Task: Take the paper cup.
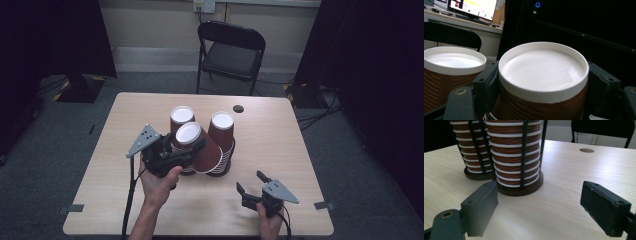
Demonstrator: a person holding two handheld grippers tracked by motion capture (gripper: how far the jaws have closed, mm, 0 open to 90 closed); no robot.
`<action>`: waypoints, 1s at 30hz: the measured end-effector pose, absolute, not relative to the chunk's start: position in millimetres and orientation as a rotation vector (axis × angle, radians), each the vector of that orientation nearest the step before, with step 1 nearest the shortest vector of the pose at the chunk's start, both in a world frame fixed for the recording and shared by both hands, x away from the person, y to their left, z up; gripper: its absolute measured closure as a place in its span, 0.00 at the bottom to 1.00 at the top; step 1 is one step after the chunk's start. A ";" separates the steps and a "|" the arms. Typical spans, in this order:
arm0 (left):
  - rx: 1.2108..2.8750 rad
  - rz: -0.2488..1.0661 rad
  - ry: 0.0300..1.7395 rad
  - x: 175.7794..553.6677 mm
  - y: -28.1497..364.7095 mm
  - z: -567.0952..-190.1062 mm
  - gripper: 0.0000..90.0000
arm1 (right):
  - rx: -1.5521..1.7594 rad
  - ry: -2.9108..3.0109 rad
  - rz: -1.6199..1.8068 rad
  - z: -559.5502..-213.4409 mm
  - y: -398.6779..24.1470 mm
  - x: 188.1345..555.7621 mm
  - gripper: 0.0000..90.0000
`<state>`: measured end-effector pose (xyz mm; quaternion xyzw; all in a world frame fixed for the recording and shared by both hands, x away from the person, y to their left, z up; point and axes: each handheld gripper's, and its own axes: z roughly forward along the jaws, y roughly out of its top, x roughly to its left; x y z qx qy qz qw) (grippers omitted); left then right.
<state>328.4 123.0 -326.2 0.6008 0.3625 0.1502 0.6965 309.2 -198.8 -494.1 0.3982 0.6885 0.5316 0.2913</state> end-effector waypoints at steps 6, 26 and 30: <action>1.340 0.346 0.827 325.9 124.3 -336.1 0.26 | 1.020 1.895 1.382 -493.7 -189.7 309.9 0.15; 1.343 0.252 0.902 326.8 131.3 -391.8 0.26 | 0.801 2.004 1.484 -492.3 -144.1 300.2 0.33; 1.351 0.235 0.902 325.2 131.1 -398.5 0.26 | 0.775 2.011 1.526 -490.2 -141.3 298.0 0.36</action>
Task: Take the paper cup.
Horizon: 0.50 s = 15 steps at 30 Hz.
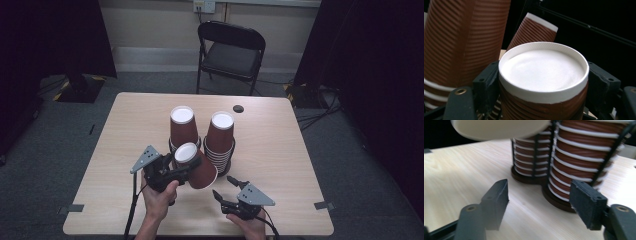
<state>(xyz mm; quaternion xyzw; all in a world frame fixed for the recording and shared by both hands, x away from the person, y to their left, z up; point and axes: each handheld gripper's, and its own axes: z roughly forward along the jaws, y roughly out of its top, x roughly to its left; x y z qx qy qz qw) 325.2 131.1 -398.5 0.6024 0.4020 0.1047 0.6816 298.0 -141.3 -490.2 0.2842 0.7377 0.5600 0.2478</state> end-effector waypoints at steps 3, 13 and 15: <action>1.335 0.211 0.912 321.8 130.6 -405.1 0.26 | 0.761 2.008 1.592 -488.9 -140.0 295.4 0.39; 1.309 0.154 0.957 315.8 134.0 -419.4 0.26 | 0.684 1.949 1.677 -486.3 -140.0 291.1 0.41; 1.307 0.149 0.979 315.2 133.6 -422.1 0.26 | 0.671 1.945 1.684 -486.3 -139.0 290.1 0.40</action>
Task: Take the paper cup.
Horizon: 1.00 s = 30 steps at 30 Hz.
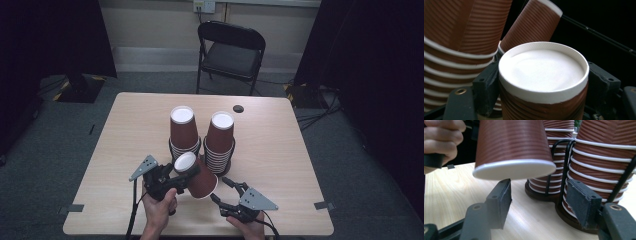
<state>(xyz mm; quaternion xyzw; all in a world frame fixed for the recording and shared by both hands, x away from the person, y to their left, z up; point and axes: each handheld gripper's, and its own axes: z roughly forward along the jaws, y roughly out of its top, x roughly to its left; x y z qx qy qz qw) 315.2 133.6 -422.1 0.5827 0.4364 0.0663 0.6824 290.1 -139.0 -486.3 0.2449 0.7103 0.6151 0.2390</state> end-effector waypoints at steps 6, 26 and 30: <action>1.267 0.101 1.020 312.3 138.0 -427.4 0.26 | 0.620 1.919 1.732 -486.3 -136.6 288.0 0.41; 1.199 -0.065 1.083 306.6 127.0 -439.1 0.26 | 0.589 1.888 1.799 -485.2 -129.9 295.2 0.52; 1.201 -0.074 1.086 305.4 125.6 -438.5 0.26 | 0.603 1.872 1.817 -485.2 -127.5 299.1 0.57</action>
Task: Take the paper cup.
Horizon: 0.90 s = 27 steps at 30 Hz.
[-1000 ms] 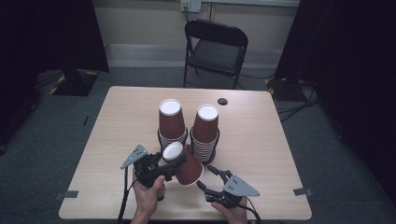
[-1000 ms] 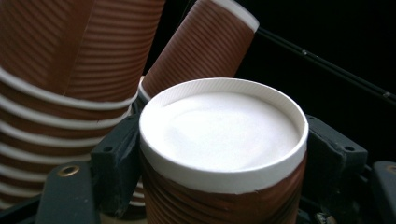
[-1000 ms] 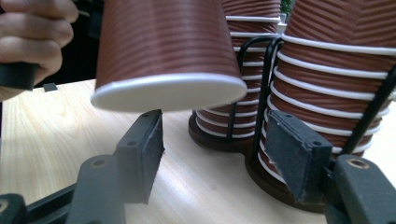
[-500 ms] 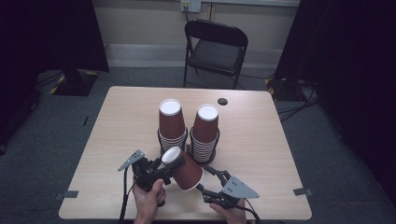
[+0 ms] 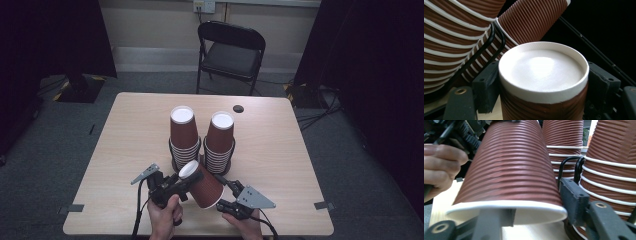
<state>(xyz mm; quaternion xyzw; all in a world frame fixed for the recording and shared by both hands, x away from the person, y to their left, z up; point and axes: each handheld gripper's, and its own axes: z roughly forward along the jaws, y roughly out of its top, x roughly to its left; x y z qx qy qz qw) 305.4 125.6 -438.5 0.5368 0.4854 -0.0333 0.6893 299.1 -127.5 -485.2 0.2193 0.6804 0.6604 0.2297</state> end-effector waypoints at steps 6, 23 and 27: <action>1.190 -0.108 1.084 304.6 124.5 -438.8 0.26 | 0.587 1.868 1.812 -484.7 -122.4 302.4 0.62; 1.220 -0.090 1.049 307.3 124.3 -441.0 0.24 | 0.555 1.822 1.759 -482.1 -123.5 301.0 0.89; 1.233 -0.070 1.035 309.8 124.7 -441.4 0.21 | 0.557 1.827 1.764 -481.6 -123.9 301.3 0.91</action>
